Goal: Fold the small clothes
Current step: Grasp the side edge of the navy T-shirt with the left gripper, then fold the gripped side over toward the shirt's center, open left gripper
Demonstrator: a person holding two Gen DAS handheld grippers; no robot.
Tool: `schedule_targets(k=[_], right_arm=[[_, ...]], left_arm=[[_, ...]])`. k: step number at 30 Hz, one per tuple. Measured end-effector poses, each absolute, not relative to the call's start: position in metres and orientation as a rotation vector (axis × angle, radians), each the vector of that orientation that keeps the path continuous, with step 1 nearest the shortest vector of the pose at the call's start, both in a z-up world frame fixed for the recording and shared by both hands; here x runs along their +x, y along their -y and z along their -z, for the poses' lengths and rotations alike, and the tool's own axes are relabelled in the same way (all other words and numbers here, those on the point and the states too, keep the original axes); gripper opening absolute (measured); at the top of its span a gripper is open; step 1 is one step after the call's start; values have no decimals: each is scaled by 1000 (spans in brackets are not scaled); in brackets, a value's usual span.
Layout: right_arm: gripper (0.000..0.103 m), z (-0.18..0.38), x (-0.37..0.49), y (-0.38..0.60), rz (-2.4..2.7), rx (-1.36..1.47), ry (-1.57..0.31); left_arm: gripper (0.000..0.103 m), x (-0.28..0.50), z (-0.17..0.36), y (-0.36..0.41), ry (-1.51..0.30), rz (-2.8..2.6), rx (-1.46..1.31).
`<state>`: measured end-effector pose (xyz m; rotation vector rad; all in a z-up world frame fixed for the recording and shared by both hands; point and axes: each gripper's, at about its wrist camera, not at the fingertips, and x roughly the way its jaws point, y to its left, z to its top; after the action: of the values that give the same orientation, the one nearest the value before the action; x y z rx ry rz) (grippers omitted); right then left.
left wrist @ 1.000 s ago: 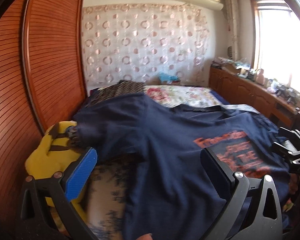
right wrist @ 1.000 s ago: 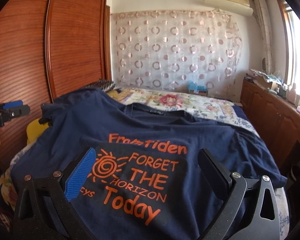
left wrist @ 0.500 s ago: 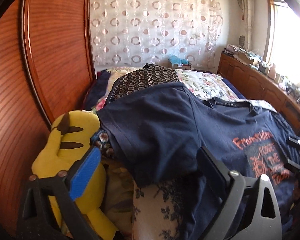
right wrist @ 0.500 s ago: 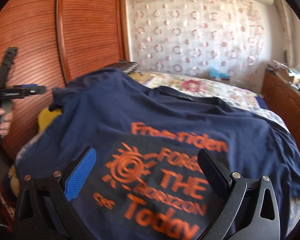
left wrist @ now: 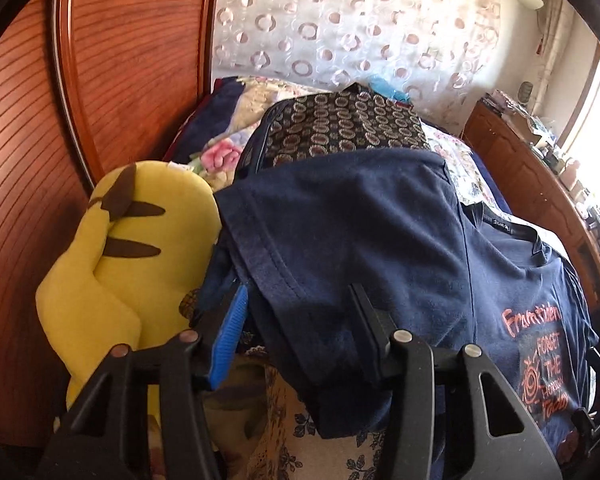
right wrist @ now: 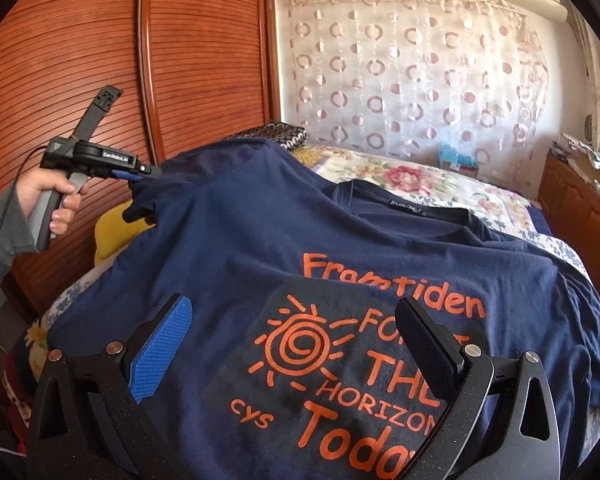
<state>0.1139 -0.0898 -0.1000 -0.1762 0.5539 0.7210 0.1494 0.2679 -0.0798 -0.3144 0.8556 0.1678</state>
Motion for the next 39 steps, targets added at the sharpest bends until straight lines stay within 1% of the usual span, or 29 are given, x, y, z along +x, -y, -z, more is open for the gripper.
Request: schedule_targets(k=[4, 5, 6, 8, 9, 10, 11, 13, 22, 25, 30, 31, 34, 35, 36, 37, 39], right_arm=[[103, 101, 113, 89, -725, -175, -552], [103, 100, 112, 90, -726, -174, -552], [103, 101, 112, 90, -726, -175, -552], [103, 100, 111, 89, -726, -173, -551], [103, 100, 111, 89, -725, -173, -550], [103, 99, 111, 89, -724, -171, -550], [103, 99, 111, 90, -723, -168, -549], [103, 99, 110, 91, -719, -162, -548], [103, 101, 114, 100, -698, -139, -547], [103, 99, 116, 107, -686, -129, -544], [103, 97, 119, 119, -662, -105, -544], [103, 97, 119, 122, -658, -103, -544], [103, 98, 120, 130, -646, -100, -546], [103, 98, 121, 133, -642, -100, -548], [103, 98, 121, 136, -638, -100, -548], [103, 98, 122, 138, -632, -100, -549], [103, 99, 124, 144, -619, -93, -551]], left_arm=[[49, 152, 78, -264, -866, -152, -287], [47, 155, 78, -265, -878, -154, -281], [42, 157, 78, -265, -892, -157, -274], [11, 160, 79, -266, -906, -167, -256], [6, 159, 77, -266, -904, -172, -248], [3, 159, 74, -266, -897, -167, -246], [1, 158, 72, -267, -888, -163, -241], [0, 154, 61, -260, -861, -156, -208], [0, 157, 8, -214, -751, -84, -95], [0, 165, -11, -178, -726, -21, -46], [0, 186, -21, -123, -708, 52, 47], [2, 190, -22, -115, -708, 76, 51], [11, 194, -25, -102, -708, 108, 50], [22, 191, -26, -99, -699, 131, 45], [28, 190, -27, -98, -698, 136, 43], [37, 187, -26, -98, -699, 132, 43], [41, 182, -25, -100, -703, 141, 43]])
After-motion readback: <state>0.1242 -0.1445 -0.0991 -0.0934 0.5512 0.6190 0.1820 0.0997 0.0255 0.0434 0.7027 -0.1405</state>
